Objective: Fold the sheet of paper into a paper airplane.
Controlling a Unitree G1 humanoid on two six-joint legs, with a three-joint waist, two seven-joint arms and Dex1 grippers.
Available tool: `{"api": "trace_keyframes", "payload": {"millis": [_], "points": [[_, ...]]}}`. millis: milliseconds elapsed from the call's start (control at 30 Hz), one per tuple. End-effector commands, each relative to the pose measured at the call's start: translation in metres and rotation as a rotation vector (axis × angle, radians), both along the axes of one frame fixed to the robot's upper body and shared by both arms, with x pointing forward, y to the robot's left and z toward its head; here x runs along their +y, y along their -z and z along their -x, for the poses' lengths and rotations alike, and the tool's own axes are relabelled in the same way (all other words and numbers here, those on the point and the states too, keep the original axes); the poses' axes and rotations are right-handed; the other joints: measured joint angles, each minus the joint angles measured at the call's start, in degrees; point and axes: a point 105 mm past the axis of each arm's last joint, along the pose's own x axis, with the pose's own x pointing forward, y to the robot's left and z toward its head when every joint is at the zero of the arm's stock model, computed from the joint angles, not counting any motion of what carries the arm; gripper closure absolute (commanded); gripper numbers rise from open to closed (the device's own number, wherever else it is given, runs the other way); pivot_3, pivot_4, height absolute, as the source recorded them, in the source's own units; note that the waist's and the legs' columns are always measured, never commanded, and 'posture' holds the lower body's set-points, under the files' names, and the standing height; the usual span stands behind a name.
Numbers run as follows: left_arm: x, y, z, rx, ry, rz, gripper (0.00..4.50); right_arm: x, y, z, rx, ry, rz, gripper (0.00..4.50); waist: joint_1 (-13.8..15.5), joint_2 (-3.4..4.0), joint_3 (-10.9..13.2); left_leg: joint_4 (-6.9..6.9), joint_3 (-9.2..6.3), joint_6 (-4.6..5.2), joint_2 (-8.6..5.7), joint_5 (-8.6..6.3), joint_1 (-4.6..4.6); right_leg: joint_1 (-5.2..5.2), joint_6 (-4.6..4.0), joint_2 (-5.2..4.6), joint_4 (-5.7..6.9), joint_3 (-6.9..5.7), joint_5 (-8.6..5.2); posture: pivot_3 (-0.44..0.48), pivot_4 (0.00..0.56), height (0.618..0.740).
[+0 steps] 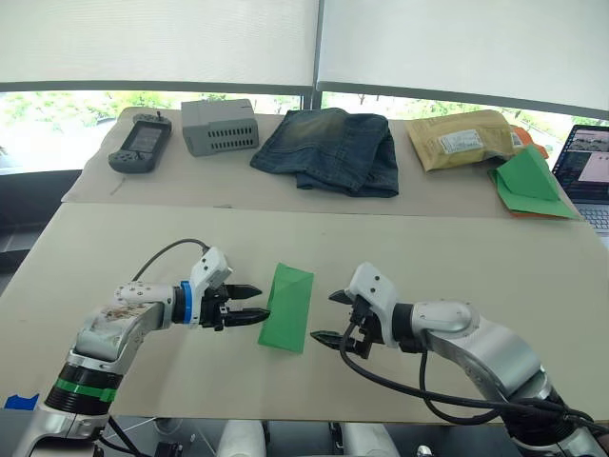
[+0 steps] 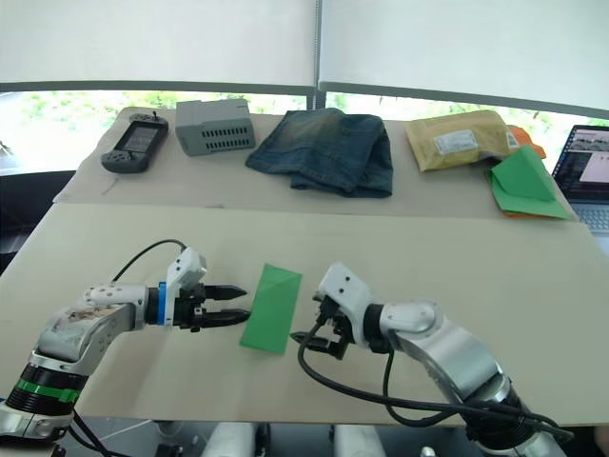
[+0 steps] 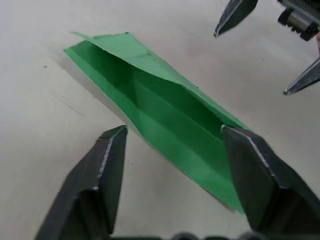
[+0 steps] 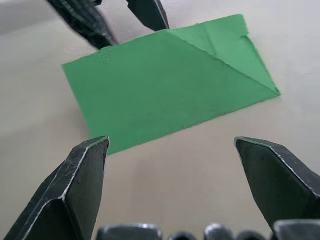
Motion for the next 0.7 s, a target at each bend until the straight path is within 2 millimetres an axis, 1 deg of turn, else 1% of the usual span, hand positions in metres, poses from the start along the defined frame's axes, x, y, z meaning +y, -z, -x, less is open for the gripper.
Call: {"api": "trace_keyframes", "payload": {"millis": [33, 100, 200, 267, 433, 467, 567, 700], "points": [[-0.005, -0.008, -0.006, -0.048, 0.012, 0.018, 0.28, -0.002, -0.016, -0.003, -0.083, 0.005, -0.016, 0.07, 0.0, 0.0, 0.0, 0.01, 0.0, 0.0, 0.0, 0.0, -0.02, 0.0, -0.01, 0.0, 0.0, 0.0, 0.01, 0.0, 0.15, 0.734], [0.001, -0.009, -0.009, -0.06, -0.009, 0.008, 0.95, -0.003, -0.016, -0.003, -0.084, 0.012, -0.016, 0.07, 0.0, 0.0, 0.0, 0.02, 0.0, 0.0, 0.0, 0.0, -0.01, 0.0, 0.0, 0.0, 0.01, 0.0, 0.0, 0.0, 0.15, 0.734], [0.008, -0.011, -0.008, -0.062, 0.006, 0.003, 1.99, -0.004, -0.016, -0.003, -0.084, 0.021, -0.02, 0.07, -0.2, 0.0, 0.0, 0.03, -0.01, 0.0, 0.0, 0.0, 0.01, 0.0, 0.0, 0.01, 0.03, 0.0, 0.0, 0.0, 0.15, 0.734], [0.011, -0.014, -0.007, -0.066, 0.017, 0.006, 2.59, -0.005, -0.016, -0.003, -0.084, 0.023, -0.02, 0.07, -0.17, 0.0, 0.0, 0.03, -0.01, 0.0, 0.01, 0.0, 0.01, -0.01, 0.0, 0.02, 0.04, 0.0, 0.0, 0.0, 0.15, 0.734], [0.006, -0.02, -0.003, -0.082, 0.072, 0.028, 4.33, -0.004, -0.016, -0.004, -0.088, 0.028, -0.024, 0.07, -0.02, 0.0, 0.0, 0.05, 0.0, 0.0, 0.0, 0.0, -0.01, 0.0, 0.01, 0.01, 0.03, 0.0, 0.0, 0.0, 0.15, 0.734], [0.004, -0.019, -0.003, -0.083, 0.08, 0.025, 4.47, -0.003, -0.016, -0.004, -0.089, 0.028, -0.026, 0.07, 0.0, 0.0, 0.0, 0.06, 0.0, 0.0, 0.0, 0.0, -0.01, 0.0, 0.01, 0.01, 0.03, 0.0, 0.0, 0.0, 0.15, 0.734], [-0.005, -0.014, -0.004, -0.082, 0.091, 0.028, 4.47, -0.003, -0.017, -0.005, -0.094, 0.029, -0.028, 0.07, 0.15, 0.0, 0.0, 0.07, -0.01, 0.0, 0.0, 0.0, -0.02, 0.0, 0.01, 0.01, 0.04, 0.0, 0.0, 0.0, 0.15, 0.734], [-0.016, 0.001, -0.008, -0.08, 0.1, 0.002, 4.47, 0.0, -0.02, -0.004, -0.103, 0.019, -0.035, 0.07, 0.12, 0.0, 0.0, 0.24, -0.01, 0.0, -0.01, 0.0, -0.08, 0.02, 0.04, 0.01, 0.06, 0.0, 0.03, 0.0, 0.15, 0.734]]}}
